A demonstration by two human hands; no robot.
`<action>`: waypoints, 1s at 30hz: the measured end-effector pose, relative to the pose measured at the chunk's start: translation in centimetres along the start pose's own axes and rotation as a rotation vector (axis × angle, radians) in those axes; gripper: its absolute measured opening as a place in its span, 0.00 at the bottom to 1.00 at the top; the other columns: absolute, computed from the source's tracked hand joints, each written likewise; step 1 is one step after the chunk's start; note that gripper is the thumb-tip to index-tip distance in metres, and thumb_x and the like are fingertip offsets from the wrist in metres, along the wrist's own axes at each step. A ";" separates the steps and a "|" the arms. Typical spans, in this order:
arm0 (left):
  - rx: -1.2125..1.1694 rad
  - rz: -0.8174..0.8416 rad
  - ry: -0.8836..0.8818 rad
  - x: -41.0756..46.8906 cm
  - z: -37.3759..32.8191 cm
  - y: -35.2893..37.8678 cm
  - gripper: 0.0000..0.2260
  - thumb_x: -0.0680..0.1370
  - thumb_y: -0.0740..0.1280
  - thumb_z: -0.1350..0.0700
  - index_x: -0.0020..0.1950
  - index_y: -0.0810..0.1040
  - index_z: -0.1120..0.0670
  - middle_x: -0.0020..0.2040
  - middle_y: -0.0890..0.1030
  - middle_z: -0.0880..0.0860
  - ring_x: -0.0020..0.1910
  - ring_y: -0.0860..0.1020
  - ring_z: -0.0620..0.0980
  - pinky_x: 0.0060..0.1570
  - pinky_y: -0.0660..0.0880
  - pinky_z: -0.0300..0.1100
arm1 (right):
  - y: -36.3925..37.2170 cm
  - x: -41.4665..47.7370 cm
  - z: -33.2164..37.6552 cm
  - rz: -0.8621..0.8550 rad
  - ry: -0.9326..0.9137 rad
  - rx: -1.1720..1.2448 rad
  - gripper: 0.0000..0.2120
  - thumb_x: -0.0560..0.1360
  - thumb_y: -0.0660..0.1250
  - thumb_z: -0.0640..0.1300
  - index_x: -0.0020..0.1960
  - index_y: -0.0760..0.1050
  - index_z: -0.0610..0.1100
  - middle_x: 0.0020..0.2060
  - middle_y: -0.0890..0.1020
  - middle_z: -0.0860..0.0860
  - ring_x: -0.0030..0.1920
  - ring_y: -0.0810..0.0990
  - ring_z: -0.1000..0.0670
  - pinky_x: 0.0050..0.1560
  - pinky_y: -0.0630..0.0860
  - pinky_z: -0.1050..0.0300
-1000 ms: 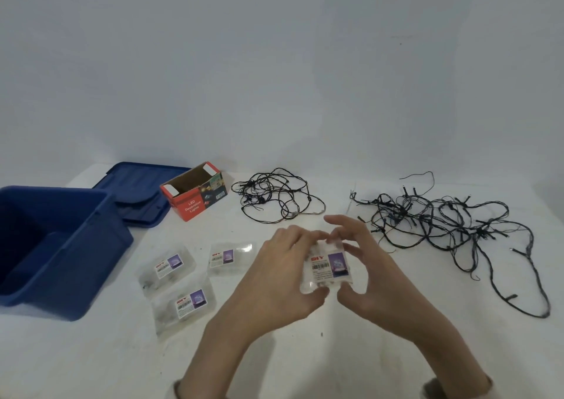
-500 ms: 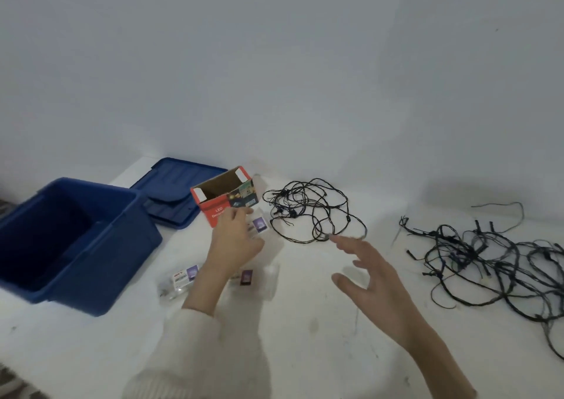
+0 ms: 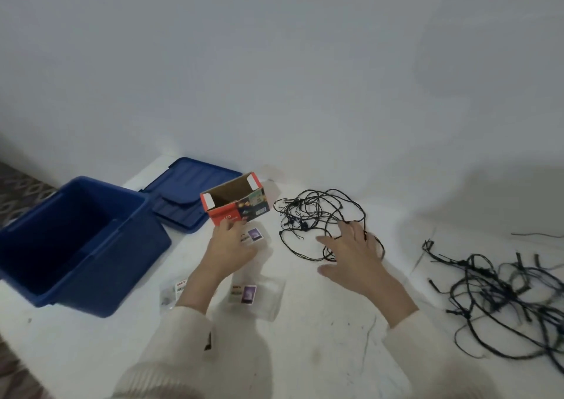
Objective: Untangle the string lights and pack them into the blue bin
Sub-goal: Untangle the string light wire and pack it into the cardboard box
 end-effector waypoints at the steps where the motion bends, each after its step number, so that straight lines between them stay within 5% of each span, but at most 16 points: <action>1: 0.009 -0.002 0.001 -0.2 0.0 -0.1 0.29 0.74 0.68 0.47 0.72 0.62 0.50 0.72 0.63 0.54 0.69 0.62 0.56 0.68 0.62 0.50 | 0.1 0.1 -0.1 -0.012 0.002 -0.010 0.23 0.75 0.63 0.52 0.69 0.68 0.53 0.71 0.62 0.47 0.73 0.54 0.43 0.70 0.52 0.44; 4: 0.066 -0.073 0.079 -1.3 -1.7 -1.3 0.29 0.74 0.67 0.51 0.73 0.60 0.51 0.72 0.62 0.54 0.71 0.58 0.57 0.70 0.58 0.49 | -1.4 -0.2 0.8 -0.214 -0.078 -0.058 0.05 0.70 0.71 0.44 0.46 0.81 0.48 0.52 0.79 0.49 0.57 0.74 0.43 0.56 0.67 0.45; 6: 0.044 -0.096 0.173 -2.4 -4.1 -2.0 0.28 0.75 0.67 0.52 0.73 0.61 0.51 0.71 0.63 0.53 0.70 0.58 0.54 0.69 0.58 0.46 | -2.9 -0.7 0.9 -0.316 -0.096 -0.064 0.03 0.67 0.75 0.43 0.37 0.81 0.48 0.42 0.81 0.51 0.48 0.78 0.45 0.50 0.70 0.47; 9: -0.089 -0.017 0.378 -4.4 -9.1 -2.3 0.27 0.75 0.68 0.52 0.72 0.63 0.50 0.71 0.64 0.51 0.71 0.59 0.50 0.68 0.57 0.41 | -6.4 -1.3 0.8 -0.318 -0.102 0.168 0.07 0.77 0.63 0.45 0.49 0.79 0.48 0.50 0.81 0.54 0.57 0.74 0.49 0.57 0.64 0.52; 13: -0.442 -0.021 0.579 -6.9 -15.8 -6.7 0.24 0.76 0.68 0.51 0.70 0.67 0.48 0.68 0.71 0.46 0.68 0.67 0.42 0.66 0.61 0.37 | -15.4 -3.6 1.5 -0.346 -0.160 0.715 0.04 0.76 0.66 0.43 0.44 0.78 0.50 0.42 0.82 0.56 0.50 0.78 0.55 0.52 0.67 0.65; 16: -0.747 0.033 0.619 -8.4 -19.4 -10.6 0.11 0.77 0.67 0.53 0.59 0.77 0.50 0.47 0.83 0.48 0.50 0.79 0.41 0.56 0.71 0.38 | -21.9 -6.4 2.0 -0.376 -0.215 0.889 0.04 0.75 0.67 0.41 0.43 0.78 0.47 0.35 0.83 0.50 0.41 0.81 0.53 0.50 0.71 0.59; 18: -0.853 0.081 0.669 -9.6 -21.4 -12.5 0.05 0.78 0.65 0.56 0.49 0.81 0.54 0.33 0.79 0.47 0.36 0.79 0.43 0.49 0.74 0.38 | -26.4 -8.6 1.8 -0.468 -0.226 0.934 0.03 0.76 0.66 0.40 0.44 0.78 0.43 0.30 0.81 0.49 0.35 0.80 0.51 0.47 0.75 0.57; 22: -0.895 0.221 0.751 -11.0 -23.7 -14.0 0.09 0.79 0.62 0.57 0.48 0.81 0.59 0.30 0.70 0.50 0.29 0.71 0.44 0.45 0.78 0.43 | -34.5 -13.9 -1.1 -0.753 -0.175 1.102 0.06 0.77 0.63 0.38 0.42 0.75 0.43 0.28 0.73 0.49 0.27 0.74 0.52 0.35 0.79 0.59; 27: -0.919 0.294 0.775 -11.4 -25.0 -16.9 0.10 0.80 0.61 0.56 0.49 0.81 0.58 0.32 0.70 0.50 0.29 0.70 0.45 0.37 0.76 0.38 | -41.0 -20.6 -6.0 -1.048 -0.006 1.146 0.06 0.76 0.63 0.38 0.41 0.73 0.46 0.28 0.70 0.50 0.22 0.63 0.54 0.24 0.63 0.62; 30: -1.013 0.235 0.836 -13.3 -28.0 -21.5 0.11 0.81 0.59 0.55 0.49 0.80 0.56 0.30 0.70 0.48 0.27 0.68 0.44 0.30 0.71 0.35 | -42.4 -20.9 -4.5 -0.816 0.067 0.701 0.03 0.75 0.65 0.43 0.48 0.76 0.50 0.31 0.74 0.49 0.26 0.65 0.52 0.27 0.62 0.61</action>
Point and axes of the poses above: each hand's wrist, its own x-axis towards the middle knuckle, its own y-axis out of the palm, z = x × y, the point moved 10 cm from there along x, towards the middle knuckle
